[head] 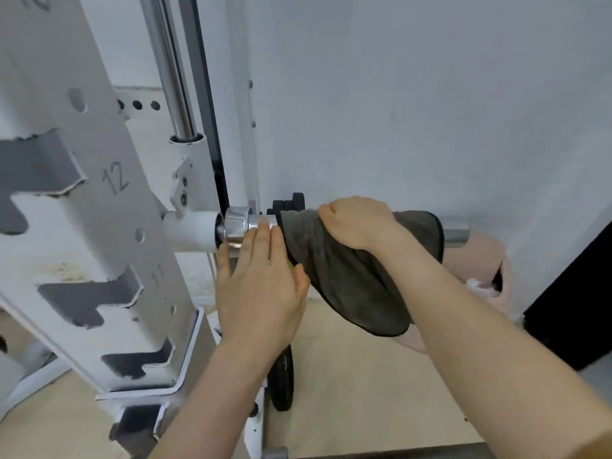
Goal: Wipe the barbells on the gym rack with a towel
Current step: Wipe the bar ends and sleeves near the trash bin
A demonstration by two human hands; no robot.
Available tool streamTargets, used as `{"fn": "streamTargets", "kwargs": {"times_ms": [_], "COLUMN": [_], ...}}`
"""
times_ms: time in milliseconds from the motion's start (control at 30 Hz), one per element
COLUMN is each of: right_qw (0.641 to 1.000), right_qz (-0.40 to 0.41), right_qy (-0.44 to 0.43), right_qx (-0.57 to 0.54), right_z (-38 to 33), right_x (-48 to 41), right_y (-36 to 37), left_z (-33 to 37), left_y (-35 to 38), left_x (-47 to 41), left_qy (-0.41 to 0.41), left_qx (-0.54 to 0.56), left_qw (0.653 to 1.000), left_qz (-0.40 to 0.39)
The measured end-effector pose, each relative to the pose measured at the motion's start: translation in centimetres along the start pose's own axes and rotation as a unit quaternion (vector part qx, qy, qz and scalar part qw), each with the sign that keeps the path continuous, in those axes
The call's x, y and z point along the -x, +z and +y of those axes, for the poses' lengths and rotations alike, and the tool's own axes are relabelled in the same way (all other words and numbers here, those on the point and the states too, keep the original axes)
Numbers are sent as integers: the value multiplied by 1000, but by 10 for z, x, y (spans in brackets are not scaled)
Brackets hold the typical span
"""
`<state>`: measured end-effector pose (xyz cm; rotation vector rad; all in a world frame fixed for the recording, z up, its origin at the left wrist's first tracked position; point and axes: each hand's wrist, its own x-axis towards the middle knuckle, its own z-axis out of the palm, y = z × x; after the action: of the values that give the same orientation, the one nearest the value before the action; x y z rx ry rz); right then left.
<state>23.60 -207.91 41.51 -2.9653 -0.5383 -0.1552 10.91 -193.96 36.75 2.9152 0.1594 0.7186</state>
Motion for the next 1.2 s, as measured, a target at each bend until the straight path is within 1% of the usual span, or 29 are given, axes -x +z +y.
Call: {"fn": "streamTargets", "kwargs": {"times_ms": [100, 133, 167, 233, 300, 367, 433, 500, 533, 600, 733, 800, 833, 867, 900, 933, 967, 1000, 1033, 1100, 1133, 1167, 1200], "right_qw": [997, 997, 998, 999, 999, 995, 989, 980, 977, 977, 980, 968, 951, 914, 849, 760, 672, 607, 560, 496, 477, 471, 479], "right_qz": [34, 38, 37, 26, 30, 61, 118, 171, 182, 178, 129, 122, 127, 148, 167, 178, 186, 196, 201, 213, 222, 225, 230], "right_qy": [-61, -65, -59, -19, 36, 70, 77, 83, 88, 101, 149, 209, 247, 286, 328, 355, 360, 358, 352, 351, 362, 377, 399], "right_qx": [11, 13, 9, 1, 14, 28, 43, 65, 68, 52, 25, -59, -138, -247, -379, -515, -620, -682, -723, -766, -769, -765, -748], "right_z": [-41, -41, -33, 2, 46, 72, 77, 79, 82, 88, 103, 119, 124, 124, 119, 111, 102, 96, 89, 79, 74, 69, 64], "right_x": [-6, -7, -6, -1, 7, 15, 24, 33, 37, 42, 44, 53, 58, 64, 69, 73, 76, 76, 77, 76, 75, 72, 71], "right_y": [9, 9, 7, 0, -7, -6, 1, 7, 7, 6, -2, -4, -4, -2, 2, 6, 10, 17, 22, 34, 36, 41, 43], "left_z": [0, 0, -1, -2, -2, 2, 3, 2, 1, -1, -2, -2, -2, -1, 1, 5, 8, 11, 13, 13, 13, 13, 12], "left_y": [-9, -8, -4, 10, 20, 22, 20, 19, 16, 10, -3, -7, -8, -10, -10, -10, -9, -7, -4, -1, -1, -2, -2], "left_x": [-29, -43, -55, -65, -62, -50, -31, -13, -7, 0, 3, 3, 4, 6, 10, 14, 20, 26, 29, 22, 12, 2, -8], "left_qy": [-22, -28, -30, -26, -11, 0, 15, 31, 37, 45, 72, 88, 93, 97, 100, 103, 110, 120, 127, 130, 126, 119, 112], "left_qx": [39, 41, 33, -14, -43, -38, -36, -35, -36, -43, -20, 12, 32, 54, 83, 115, 141, 155, 155, 116, 84, 53, 26], "left_qw": [997, 997, 998, 1000, 999, 999, 998, 999, 999, 998, 995, 993, 991, 989, 986, 982, 977, 974, 974, 983, 988, 991, 993], "left_qz": [62, 61, 42, 8, 13, 35, 47, 27, 7, -26, -62, -83, -93, -99, -102, -105, -112, -116, -108, -54, -30, -22, -28]}}
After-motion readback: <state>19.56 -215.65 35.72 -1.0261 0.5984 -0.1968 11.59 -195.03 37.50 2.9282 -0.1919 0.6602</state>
